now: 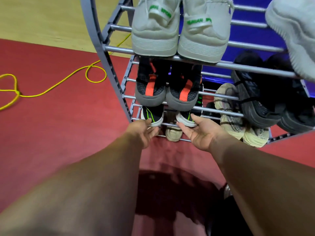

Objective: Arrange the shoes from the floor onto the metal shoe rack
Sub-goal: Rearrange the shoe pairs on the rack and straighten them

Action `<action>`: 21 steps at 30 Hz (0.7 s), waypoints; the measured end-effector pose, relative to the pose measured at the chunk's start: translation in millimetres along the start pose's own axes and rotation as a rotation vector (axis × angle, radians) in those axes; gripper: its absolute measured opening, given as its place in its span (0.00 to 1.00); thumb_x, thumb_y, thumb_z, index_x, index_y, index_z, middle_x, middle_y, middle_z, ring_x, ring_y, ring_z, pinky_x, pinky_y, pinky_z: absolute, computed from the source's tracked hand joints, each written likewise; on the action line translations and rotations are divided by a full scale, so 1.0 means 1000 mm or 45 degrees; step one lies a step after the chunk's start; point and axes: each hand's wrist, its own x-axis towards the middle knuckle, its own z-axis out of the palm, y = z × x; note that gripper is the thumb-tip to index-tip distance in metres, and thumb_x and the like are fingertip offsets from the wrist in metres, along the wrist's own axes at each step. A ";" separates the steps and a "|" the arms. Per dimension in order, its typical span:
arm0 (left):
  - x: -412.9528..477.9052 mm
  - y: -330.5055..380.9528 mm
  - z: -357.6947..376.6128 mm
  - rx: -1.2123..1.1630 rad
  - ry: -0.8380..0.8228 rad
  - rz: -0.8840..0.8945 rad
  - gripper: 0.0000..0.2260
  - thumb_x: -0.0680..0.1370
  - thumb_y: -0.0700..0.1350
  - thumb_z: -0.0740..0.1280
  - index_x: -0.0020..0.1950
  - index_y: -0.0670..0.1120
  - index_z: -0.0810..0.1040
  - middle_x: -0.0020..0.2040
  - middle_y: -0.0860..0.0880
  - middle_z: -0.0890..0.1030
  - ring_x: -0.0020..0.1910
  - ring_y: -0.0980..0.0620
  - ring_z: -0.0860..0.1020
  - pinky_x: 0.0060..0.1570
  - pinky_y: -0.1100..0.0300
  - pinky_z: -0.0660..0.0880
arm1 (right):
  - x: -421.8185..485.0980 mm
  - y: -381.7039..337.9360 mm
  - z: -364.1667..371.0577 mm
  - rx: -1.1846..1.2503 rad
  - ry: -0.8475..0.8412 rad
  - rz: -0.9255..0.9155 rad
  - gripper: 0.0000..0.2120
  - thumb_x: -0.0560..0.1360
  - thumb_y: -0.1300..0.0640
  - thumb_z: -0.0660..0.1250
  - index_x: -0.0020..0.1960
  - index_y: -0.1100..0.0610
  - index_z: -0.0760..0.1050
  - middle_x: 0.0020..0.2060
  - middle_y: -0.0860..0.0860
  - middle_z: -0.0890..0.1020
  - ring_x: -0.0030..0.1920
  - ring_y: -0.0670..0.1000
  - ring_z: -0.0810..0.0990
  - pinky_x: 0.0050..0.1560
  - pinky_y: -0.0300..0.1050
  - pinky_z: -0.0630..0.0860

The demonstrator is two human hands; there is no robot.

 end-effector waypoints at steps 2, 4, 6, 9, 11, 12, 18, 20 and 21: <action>0.003 0.008 -0.006 0.004 0.024 -0.002 0.04 0.84 0.37 0.61 0.53 0.41 0.75 0.60 0.40 0.78 0.46 0.47 0.79 0.54 0.56 0.77 | 0.002 0.005 0.004 -0.020 0.002 -0.004 0.16 0.82 0.59 0.66 0.68 0.65 0.75 0.53 0.65 0.85 0.54 0.63 0.86 0.40 0.49 0.86; 0.007 0.011 -0.009 0.031 0.039 -0.011 0.04 0.84 0.38 0.62 0.55 0.41 0.76 0.60 0.41 0.79 0.46 0.48 0.80 0.51 0.56 0.78 | 0.004 0.008 0.006 -0.026 0.011 -0.008 0.16 0.82 0.59 0.67 0.68 0.64 0.76 0.52 0.65 0.86 0.54 0.63 0.86 0.39 0.48 0.86; 0.008 0.010 -0.008 0.062 0.062 -0.026 0.06 0.84 0.40 0.63 0.59 0.41 0.76 0.56 0.41 0.81 0.44 0.49 0.81 0.44 0.57 0.81 | 0.006 0.009 0.007 -0.011 0.023 -0.012 0.15 0.82 0.59 0.67 0.68 0.64 0.76 0.53 0.65 0.86 0.55 0.62 0.86 0.39 0.48 0.86; 0.008 0.009 -0.005 0.092 0.098 -0.033 0.07 0.83 0.42 0.64 0.59 0.41 0.76 0.51 0.43 0.81 0.43 0.49 0.81 0.36 0.59 0.79 | 0.010 0.011 0.006 0.010 0.038 -0.022 0.16 0.82 0.59 0.67 0.68 0.64 0.75 0.54 0.64 0.85 0.54 0.62 0.86 0.40 0.48 0.86; 0.010 0.008 -0.004 0.087 0.134 -0.043 0.07 0.83 0.41 0.63 0.60 0.41 0.75 0.54 0.42 0.79 0.43 0.49 0.79 0.35 0.58 0.77 | 0.011 0.011 0.006 0.017 0.029 -0.025 0.17 0.82 0.59 0.67 0.69 0.64 0.75 0.55 0.64 0.85 0.54 0.62 0.87 0.40 0.48 0.86; 0.009 0.007 -0.005 0.092 0.138 -0.051 0.08 0.83 0.41 0.63 0.61 0.41 0.74 0.54 0.41 0.78 0.43 0.48 0.78 0.34 0.58 0.76 | 0.012 0.011 0.006 0.024 0.021 -0.027 0.17 0.82 0.58 0.67 0.69 0.65 0.74 0.54 0.64 0.85 0.54 0.62 0.87 0.41 0.48 0.86; 0.007 0.008 -0.006 0.109 0.142 -0.055 0.11 0.84 0.40 0.60 0.65 0.39 0.74 0.45 0.40 0.79 0.39 0.46 0.79 0.21 0.59 0.77 | 0.016 0.028 0.017 -0.369 0.070 0.030 0.28 0.80 0.46 0.69 0.69 0.66 0.73 0.60 0.65 0.82 0.56 0.62 0.84 0.39 0.51 0.86; 0.007 0.008 -0.006 0.122 0.154 -0.040 0.09 0.84 0.38 0.59 0.62 0.39 0.75 0.43 0.40 0.79 0.37 0.46 0.79 0.26 0.57 0.79 | 0.015 0.038 0.016 -0.622 0.189 0.121 0.34 0.78 0.39 0.68 0.70 0.67 0.70 0.60 0.66 0.80 0.59 0.64 0.83 0.32 0.52 0.85; 0.006 0.008 -0.005 0.127 0.153 -0.034 0.07 0.84 0.37 0.59 0.60 0.40 0.74 0.42 0.41 0.79 0.37 0.46 0.79 0.27 0.57 0.80 | 0.015 0.042 0.016 -0.679 0.226 0.141 0.35 0.79 0.38 0.67 0.72 0.66 0.68 0.60 0.66 0.80 0.59 0.65 0.83 0.33 0.53 0.85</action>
